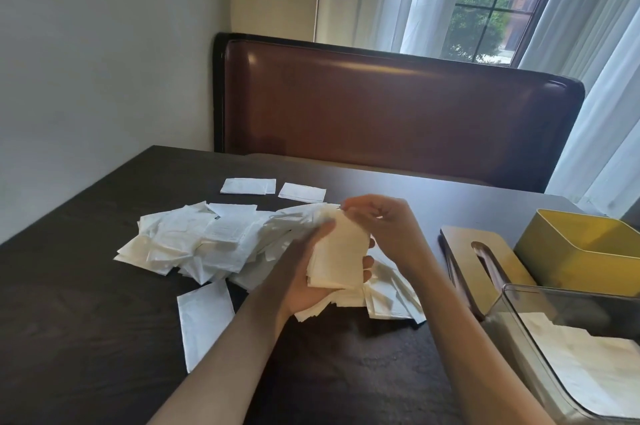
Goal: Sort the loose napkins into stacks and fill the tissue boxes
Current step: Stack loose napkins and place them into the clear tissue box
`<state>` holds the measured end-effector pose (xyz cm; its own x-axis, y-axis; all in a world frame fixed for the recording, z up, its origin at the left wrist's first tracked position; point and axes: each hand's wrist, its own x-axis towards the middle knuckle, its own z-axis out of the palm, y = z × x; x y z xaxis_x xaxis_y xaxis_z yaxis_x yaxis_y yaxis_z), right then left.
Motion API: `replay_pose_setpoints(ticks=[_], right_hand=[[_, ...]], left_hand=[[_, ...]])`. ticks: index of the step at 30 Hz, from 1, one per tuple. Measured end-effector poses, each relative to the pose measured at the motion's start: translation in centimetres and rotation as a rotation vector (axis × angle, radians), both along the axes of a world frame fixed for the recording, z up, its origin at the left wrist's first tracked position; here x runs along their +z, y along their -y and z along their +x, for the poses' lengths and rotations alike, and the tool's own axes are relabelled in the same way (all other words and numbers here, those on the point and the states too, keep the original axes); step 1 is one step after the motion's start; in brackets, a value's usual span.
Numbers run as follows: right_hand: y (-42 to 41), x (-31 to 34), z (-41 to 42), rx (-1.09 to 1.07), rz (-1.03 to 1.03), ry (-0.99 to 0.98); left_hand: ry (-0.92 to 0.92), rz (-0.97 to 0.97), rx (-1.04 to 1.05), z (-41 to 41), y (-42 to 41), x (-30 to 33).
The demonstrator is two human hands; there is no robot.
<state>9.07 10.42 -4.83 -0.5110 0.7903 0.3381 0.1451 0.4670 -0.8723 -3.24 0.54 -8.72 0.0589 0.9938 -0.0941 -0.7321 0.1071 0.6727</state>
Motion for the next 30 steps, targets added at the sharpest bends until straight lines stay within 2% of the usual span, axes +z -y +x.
replay_pose_setpoints(ticks=[3,7,10,16,20,27,30], right_hand=[[-1.2,-0.8,1.0,-0.137,-0.092,-0.083],[-2.9,-3.0,2.0,-0.171,-0.161,0.185],[-3.0,-4.8,1.9,-0.157,-0.179,0.366],[-3.4,-5.7,1.2,-0.146,-0.187,0.501],[-4.0,-5.3,1.2,-0.061,-0.324,0.404],[-3.0,-4.0,1.8,-0.215,-0.282,0.049],[-1.6,-1.4,2.0,-0.141,-0.33,-0.07]], left_hand=[[0.078,0.037,0.083,-0.3,0.0,0.2],[0.123,0.091,0.249,-1.3,-0.1,0.5],[0.088,0.05,0.272,-1.4,-0.4,0.3],[0.014,-0.011,0.223,-1.2,-0.4,0.0],[0.009,-0.028,0.243,-1.1,-0.5,-0.1],[-0.071,-0.023,0.267,-1.3,-0.2,-0.4],[-0.088,-0.002,0.267,-1.2,-0.1,-0.5]])
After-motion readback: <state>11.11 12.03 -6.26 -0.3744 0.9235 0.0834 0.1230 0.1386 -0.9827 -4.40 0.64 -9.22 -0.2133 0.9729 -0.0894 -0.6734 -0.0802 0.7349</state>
